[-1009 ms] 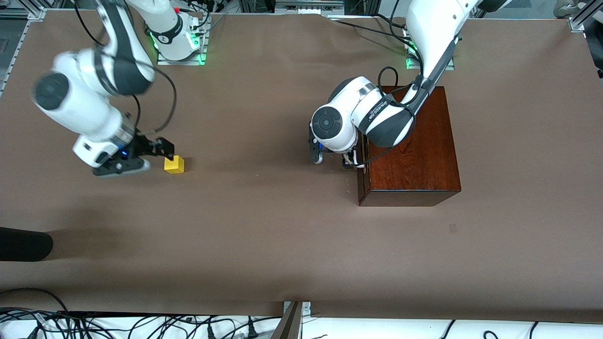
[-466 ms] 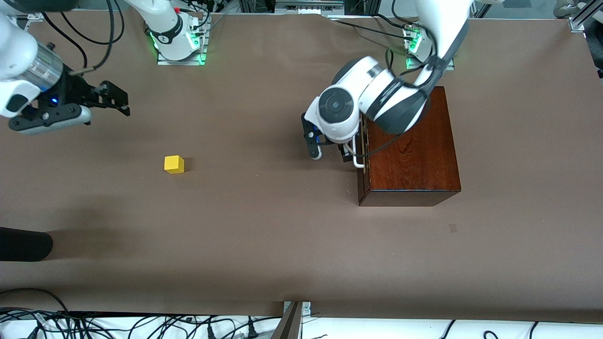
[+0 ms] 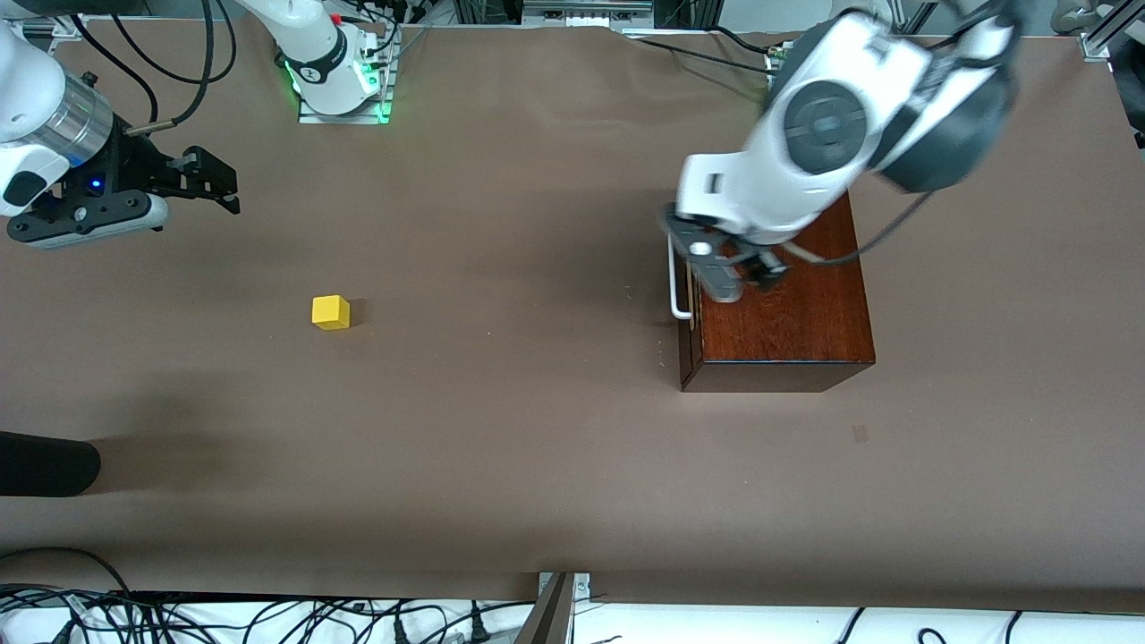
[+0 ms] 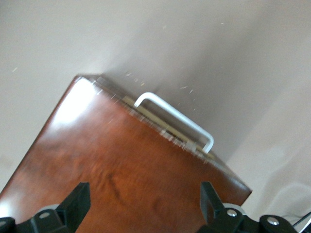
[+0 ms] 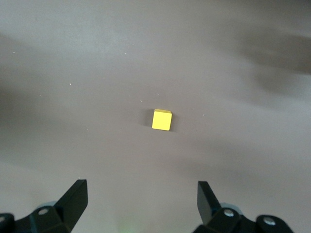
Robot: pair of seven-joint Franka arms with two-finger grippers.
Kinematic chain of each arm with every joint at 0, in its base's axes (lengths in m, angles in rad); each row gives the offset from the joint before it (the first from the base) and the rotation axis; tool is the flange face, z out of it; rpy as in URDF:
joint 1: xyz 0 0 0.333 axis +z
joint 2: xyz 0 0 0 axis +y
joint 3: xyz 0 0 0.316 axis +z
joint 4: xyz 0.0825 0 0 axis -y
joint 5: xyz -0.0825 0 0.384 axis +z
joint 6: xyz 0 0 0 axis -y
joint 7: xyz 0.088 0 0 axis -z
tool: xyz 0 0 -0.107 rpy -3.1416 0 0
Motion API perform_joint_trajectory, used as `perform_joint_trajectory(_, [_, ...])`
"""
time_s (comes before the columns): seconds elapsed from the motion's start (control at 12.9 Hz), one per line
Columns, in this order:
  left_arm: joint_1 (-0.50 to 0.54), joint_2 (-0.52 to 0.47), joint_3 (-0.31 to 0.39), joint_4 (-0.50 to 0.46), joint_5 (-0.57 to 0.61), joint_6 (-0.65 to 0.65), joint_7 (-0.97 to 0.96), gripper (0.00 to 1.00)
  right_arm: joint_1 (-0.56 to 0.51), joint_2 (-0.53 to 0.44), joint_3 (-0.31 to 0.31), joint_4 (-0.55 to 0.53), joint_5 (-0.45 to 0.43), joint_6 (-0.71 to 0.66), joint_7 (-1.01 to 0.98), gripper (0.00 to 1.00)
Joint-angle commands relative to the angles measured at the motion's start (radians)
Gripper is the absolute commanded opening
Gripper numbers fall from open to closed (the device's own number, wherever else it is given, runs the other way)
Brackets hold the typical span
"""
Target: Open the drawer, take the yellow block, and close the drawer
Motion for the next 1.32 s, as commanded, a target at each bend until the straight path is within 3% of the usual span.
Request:
perform_joint_trajectory(0.0, [0.066, -0.048, 0.0, -0.011, -0.02, -0.101, -0.038, 1.0, -0.012, 0.003, 0.013, 0.021, -0.014, -0.022, -0.008, 1.0])
perform_joint_trajectory(0.16, [0.091, -0.074, 0.077, 0.058, -0.012, -0.17, -0.036, 1.0, -0.012, 0.009, 0.015, 0.025, -0.029, -0.024, -0.009, 1.0])
perform_joint_trajectory(0.39, [0.101, -0.189, 0.198, -0.023, -0.024, -0.093, -0.137, 1.0, -0.012, 0.014, 0.015, 0.036, -0.028, -0.025, -0.009, 1.0])
perform_joint_trajectory(0.62, [0.174, -0.344, 0.227, -0.217, -0.035, 0.04, -0.382, 1.0, -0.012, 0.014, 0.013, 0.039, -0.031, -0.027, -0.012, 1.0])
perform_joint_trajectory(0.93, [0.173, -0.373, 0.301, -0.275, -0.088, 0.051, -0.398, 1.0, -0.009, 0.011, 0.022, 0.044, -0.031, -0.045, -0.006, 1.0])
perform_joint_trajectory(1.24, [0.174, -0.378, 0.312, -0.279, -0.084, 0.057, -0.36, 1.0, -0.003, 0.011, 0.022, 0.042, -0.032, -0.047, -0.006, 1.0])
